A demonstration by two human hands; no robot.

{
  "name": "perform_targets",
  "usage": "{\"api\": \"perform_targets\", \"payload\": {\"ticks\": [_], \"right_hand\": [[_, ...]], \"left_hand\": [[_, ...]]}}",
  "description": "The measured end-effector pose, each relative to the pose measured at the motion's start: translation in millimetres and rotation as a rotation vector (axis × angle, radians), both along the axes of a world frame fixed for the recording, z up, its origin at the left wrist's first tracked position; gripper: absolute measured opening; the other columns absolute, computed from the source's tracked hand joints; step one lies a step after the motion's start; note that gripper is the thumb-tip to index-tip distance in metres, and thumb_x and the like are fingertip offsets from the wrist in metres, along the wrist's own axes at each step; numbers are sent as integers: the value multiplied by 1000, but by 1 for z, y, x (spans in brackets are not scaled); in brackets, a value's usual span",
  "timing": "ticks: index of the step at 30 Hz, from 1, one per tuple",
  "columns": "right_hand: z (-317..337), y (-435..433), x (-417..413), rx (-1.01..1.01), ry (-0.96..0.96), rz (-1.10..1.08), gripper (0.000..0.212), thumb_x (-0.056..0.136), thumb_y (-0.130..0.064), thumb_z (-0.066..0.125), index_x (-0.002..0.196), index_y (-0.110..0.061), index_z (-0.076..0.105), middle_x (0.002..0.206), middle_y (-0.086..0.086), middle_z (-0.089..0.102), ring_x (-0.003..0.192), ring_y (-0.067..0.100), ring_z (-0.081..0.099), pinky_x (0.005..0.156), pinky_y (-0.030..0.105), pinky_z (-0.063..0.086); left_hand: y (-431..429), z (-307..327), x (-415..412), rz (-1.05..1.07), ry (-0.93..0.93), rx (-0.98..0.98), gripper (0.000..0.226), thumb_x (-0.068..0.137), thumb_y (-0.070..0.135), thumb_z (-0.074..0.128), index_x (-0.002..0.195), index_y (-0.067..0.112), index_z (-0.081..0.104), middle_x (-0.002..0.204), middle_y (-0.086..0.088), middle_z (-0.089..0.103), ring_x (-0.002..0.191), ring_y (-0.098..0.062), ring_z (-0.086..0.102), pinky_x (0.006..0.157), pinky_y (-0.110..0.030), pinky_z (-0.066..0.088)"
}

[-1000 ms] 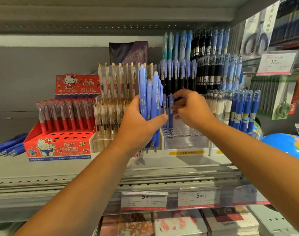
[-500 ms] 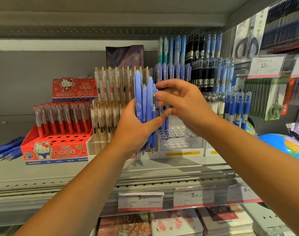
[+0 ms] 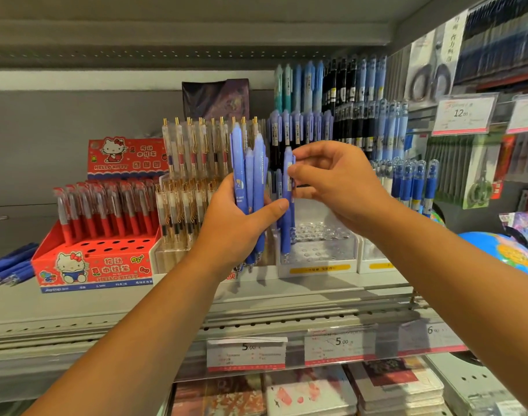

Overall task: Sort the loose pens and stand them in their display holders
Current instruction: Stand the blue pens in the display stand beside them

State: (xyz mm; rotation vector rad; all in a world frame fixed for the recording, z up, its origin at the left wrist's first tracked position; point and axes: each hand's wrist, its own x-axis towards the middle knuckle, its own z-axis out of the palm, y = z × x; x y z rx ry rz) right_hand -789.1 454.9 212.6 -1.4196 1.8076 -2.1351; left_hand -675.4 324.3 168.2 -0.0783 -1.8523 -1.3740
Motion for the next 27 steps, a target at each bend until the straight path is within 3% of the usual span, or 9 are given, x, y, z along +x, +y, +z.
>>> {"api": "perform_targets", "payload": {"ticks": [6, 10, 17, 22, 27], "right_hand": [[10, 10, -27, 62, 240, -325, 24, 89, -8, 66, 108, -20, 60, 98, 7, 64, 77, 15, 69, 66, 25, 60], [11, 7, -37, 84, 338, -454, 23, 88, -13, 65, 108, -23, 58, 95, -2, 62, 81, 16, 67, 73, 30, 60], [-2, -10, -50, 143, 387, -519, 19, 91, -15, 65, 104, -24, 54, 85, -13, 55, 66, 0, 57, 63, 15, 52], [-17, -20, -58, 322, 328, -479, 18, 90, -16, 66, 105, -20, 56, 88, -6, 60, 81, 20, 66, 77, 41, 59], [-19, -23, -59, 379, 303, -485, 15, 91, -18, 66, 102, -20, 55, 91, -1, 65, 84, 23, 68, 79, 44, 59]], "left_hand": [[-1, 0, -1, 30, -14, -27, 21, 87, 13, 74, 94, 18, 55, 57, 11, 57, 43, -11, 52, 44, -21, 48], [-1, 0, 0, 34, -30, -34, 20, 88, 14, 73, 95, 16, 54, 54, 8, 56, 39, -14, 49, 41, -23, 46], [-1, 0, -1, 34, -39, -41, 20, 89, 14, 72, 93, 22, 54, 60, 11, 57, 45, -13, 51, 49, -27, 52], [-2, -1, -3, 5, -67, 22, 17, 92, 12, 67, 102, 22, 56, 71, -9, 57, 57, -24, 53, 55, -38, 54], [2, 0, -2, -56, -56, 45, 26, 79, 17, 64, 103, 23, 57, 91, -24, 63, 61, -23, 55, 54, -35, 52]]}}
